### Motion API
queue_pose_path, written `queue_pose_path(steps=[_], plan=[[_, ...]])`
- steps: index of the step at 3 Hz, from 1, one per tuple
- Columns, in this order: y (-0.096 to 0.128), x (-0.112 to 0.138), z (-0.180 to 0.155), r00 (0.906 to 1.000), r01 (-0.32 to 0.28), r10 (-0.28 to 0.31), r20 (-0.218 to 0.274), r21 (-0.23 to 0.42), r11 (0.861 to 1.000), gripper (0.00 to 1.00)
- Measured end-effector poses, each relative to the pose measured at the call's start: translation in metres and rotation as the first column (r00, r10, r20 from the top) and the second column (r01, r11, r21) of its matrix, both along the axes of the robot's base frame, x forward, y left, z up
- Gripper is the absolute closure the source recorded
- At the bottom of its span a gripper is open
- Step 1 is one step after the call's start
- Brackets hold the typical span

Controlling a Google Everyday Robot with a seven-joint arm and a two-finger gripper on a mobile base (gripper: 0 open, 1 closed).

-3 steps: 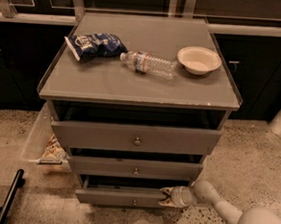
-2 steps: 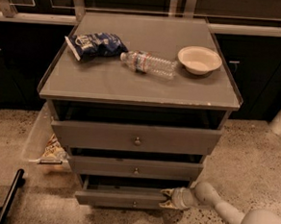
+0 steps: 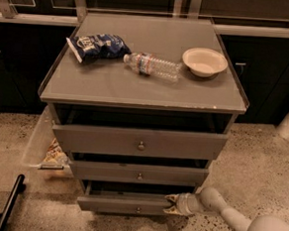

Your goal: Open bottom drawer

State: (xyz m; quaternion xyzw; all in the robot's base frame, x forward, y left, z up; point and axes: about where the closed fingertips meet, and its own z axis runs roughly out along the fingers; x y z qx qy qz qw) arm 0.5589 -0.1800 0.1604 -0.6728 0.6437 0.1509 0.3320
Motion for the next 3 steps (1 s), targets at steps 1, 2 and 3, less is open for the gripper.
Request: queue_pose_path(steps=[1, 2, 3], plan=[[0.004, 0.0, 0.001, 0.9998, -0.009, 0.009, -0.019, 0.016, 1.0, 0.38], [0.002, -0.01, -0.003, 0.999, -0.01, 0.011, -0.044, 0.031, 0.999, 0.41], [0.0, -0.021, -0.004, 0.9981, -0.011, 0.013, -0.06, 0.041, 0.999, 0.64]])
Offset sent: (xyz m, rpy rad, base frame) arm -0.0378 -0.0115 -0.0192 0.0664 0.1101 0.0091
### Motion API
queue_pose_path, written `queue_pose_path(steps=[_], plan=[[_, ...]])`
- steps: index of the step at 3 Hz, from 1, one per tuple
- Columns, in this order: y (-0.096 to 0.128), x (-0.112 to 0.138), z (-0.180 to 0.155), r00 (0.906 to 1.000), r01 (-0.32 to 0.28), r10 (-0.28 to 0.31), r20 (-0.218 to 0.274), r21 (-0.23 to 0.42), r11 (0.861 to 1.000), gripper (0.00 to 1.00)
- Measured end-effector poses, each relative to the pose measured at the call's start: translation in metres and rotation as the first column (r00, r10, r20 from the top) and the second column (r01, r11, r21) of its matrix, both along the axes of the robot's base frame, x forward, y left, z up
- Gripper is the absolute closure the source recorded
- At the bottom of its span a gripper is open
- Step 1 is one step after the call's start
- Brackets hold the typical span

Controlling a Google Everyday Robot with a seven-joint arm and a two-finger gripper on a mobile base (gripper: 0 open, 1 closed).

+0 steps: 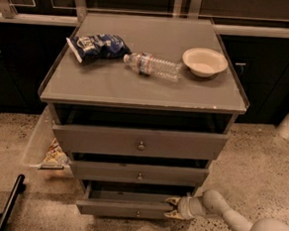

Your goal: Open bottom drawer

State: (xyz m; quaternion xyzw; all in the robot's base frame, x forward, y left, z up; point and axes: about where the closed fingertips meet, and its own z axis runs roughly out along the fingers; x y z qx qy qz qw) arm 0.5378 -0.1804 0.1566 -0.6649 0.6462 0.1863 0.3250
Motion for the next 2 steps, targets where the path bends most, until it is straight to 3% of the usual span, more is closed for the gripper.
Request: queue_pose_path(steps=[1, 2], plan=[[-0.0031, -0.0105, 0.0007, 0.9999, -0.001, 0.001, -0.012, -0.001, 1.0, 0.87], [-0.0023, -0.0107, 0.0019, 0.9999, -0.001, 0.001, -0.012, -0.001, 1.0, 1.0]])
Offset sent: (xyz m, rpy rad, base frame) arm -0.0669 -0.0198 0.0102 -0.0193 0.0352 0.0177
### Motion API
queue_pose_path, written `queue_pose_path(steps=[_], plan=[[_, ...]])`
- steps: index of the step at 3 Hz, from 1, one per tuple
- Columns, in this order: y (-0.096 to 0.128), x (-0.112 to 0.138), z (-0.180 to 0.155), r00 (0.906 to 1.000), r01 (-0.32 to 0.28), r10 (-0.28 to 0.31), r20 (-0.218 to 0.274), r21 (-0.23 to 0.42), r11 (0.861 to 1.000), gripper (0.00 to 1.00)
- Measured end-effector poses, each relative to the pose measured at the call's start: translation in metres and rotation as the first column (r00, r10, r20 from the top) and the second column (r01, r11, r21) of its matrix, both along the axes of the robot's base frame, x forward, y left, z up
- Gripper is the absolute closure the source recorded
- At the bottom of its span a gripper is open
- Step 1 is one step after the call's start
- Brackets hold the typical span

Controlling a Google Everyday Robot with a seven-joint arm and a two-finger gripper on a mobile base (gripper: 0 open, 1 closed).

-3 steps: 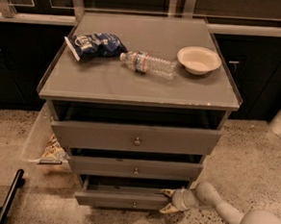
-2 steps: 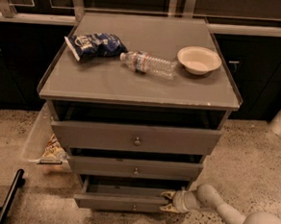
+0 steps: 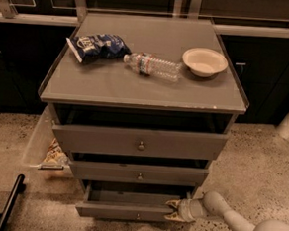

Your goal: Open bottom drawer

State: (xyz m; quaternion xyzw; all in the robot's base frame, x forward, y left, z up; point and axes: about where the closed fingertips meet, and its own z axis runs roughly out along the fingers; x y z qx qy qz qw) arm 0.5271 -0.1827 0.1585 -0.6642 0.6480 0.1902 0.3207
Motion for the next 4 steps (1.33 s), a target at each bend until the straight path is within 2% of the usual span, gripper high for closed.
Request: queue_pose_path(steps=[1, 2, 4], plan=[[-0.0011, -0.0083, -0.0003, 1.0, -0.001, 0.001, 0.0, -0.001, 1.0, 1.0], [-0.001, -0.0082, -0.0003, 1.0, -0.001, 0.001, 0.0, -0.001, 1.0, 0.81], [-0.0003, -0.0128, -0.0013, 0.9998, -0.009, 0.01, -0.02, 0.019, 1.0, 0.36]])
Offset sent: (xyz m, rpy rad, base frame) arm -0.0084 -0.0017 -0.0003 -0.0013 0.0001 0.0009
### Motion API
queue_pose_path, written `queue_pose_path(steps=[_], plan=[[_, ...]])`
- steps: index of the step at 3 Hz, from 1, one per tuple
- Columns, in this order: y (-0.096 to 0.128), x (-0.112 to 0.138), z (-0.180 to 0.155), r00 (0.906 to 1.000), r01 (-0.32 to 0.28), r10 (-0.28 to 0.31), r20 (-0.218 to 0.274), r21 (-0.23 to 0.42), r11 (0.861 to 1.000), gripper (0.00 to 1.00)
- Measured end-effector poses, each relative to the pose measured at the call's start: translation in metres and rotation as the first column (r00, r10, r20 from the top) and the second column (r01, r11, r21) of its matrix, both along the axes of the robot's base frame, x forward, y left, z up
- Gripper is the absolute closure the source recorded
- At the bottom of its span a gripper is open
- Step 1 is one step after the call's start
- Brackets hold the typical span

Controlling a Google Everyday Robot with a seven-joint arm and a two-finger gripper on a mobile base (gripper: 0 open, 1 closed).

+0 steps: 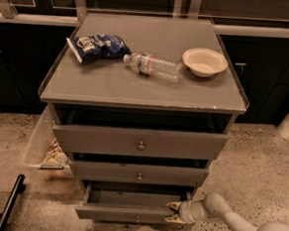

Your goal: Open bottom drawer

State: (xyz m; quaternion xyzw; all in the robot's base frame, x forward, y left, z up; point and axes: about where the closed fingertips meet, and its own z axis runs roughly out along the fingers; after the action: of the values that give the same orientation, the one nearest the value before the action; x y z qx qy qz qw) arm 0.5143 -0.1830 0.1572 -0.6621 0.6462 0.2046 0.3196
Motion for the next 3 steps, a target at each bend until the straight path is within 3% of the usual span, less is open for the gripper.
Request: queue_pose_path(steps=[1, 2, 3], plan=[[0.0, 0.0, 0.002, 1.0, 0.0, 0.0, 0.0, 0.0, 1.0, 0.37], [-0.007, -0.022, -0.004, 0.9999, -0.003, 0.003, -0.016, 0.024, 1.0, 0.6], [-0.007, -0.023, 0.0, 0.9999, -0.003, 0.003, -0.016, 0.024, 1.0, 0.84]])
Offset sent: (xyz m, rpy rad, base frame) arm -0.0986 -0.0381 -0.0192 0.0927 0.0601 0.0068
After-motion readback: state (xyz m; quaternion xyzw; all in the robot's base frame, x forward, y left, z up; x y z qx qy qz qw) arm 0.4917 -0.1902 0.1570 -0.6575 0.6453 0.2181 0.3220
